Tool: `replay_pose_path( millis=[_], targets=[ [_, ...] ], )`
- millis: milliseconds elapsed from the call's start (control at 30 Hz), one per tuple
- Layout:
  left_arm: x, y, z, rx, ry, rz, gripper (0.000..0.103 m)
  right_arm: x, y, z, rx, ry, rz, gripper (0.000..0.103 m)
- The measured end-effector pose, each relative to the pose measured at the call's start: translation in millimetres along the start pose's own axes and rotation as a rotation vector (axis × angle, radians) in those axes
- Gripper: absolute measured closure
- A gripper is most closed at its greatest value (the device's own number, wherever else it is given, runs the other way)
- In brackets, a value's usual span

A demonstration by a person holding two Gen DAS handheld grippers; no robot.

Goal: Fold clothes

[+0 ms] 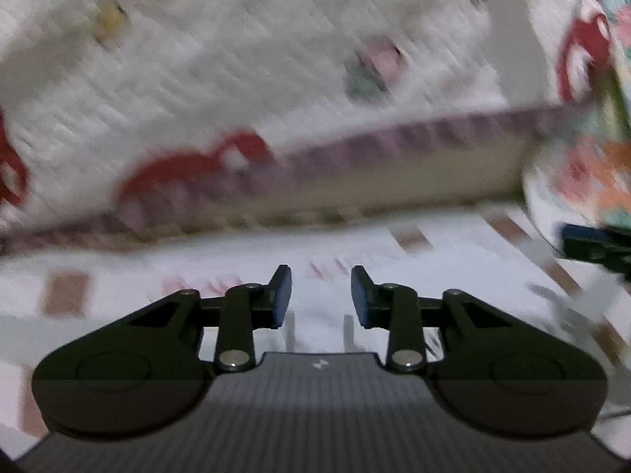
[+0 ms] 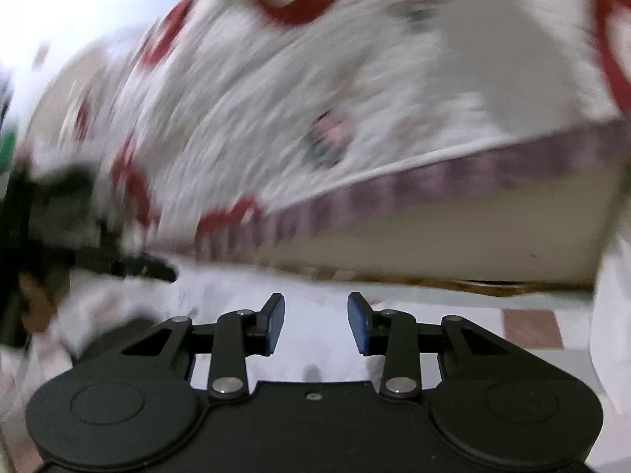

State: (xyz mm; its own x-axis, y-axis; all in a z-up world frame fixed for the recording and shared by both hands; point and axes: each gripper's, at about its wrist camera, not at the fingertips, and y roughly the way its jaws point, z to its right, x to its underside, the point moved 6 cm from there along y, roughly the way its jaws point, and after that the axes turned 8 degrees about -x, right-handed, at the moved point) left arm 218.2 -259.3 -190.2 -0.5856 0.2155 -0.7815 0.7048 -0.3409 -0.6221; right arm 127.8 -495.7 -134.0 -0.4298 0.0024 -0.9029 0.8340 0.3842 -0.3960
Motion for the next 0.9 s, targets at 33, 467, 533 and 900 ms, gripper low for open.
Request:
replay_pose_path(
  millis=[33,467,533,900],
  targets=[
    [6.3,5.8,5.9,0.018,0.012,-0.038,0.072,3.5,10.0,-8.0,0.001,-0.03,-0.045,0.062],
    [10.6,45.8,0.5,-0.32,0.13,-0.038,0.077,34.8,57.5,44.0,0.21,0.074,-0.134,0.067],
    [2.4,40.8,0.4,-0.31,0.085,0.006,0.077,23.8,51.9,40.9,0.193,0.068,-0.123,0.067],
    [-3.6,84.1,7.0,-0.115,0.025,-0.124,0.08,18.5,98.8,74.1,0.062,0.252,-0.264,0.085]
  ],
)
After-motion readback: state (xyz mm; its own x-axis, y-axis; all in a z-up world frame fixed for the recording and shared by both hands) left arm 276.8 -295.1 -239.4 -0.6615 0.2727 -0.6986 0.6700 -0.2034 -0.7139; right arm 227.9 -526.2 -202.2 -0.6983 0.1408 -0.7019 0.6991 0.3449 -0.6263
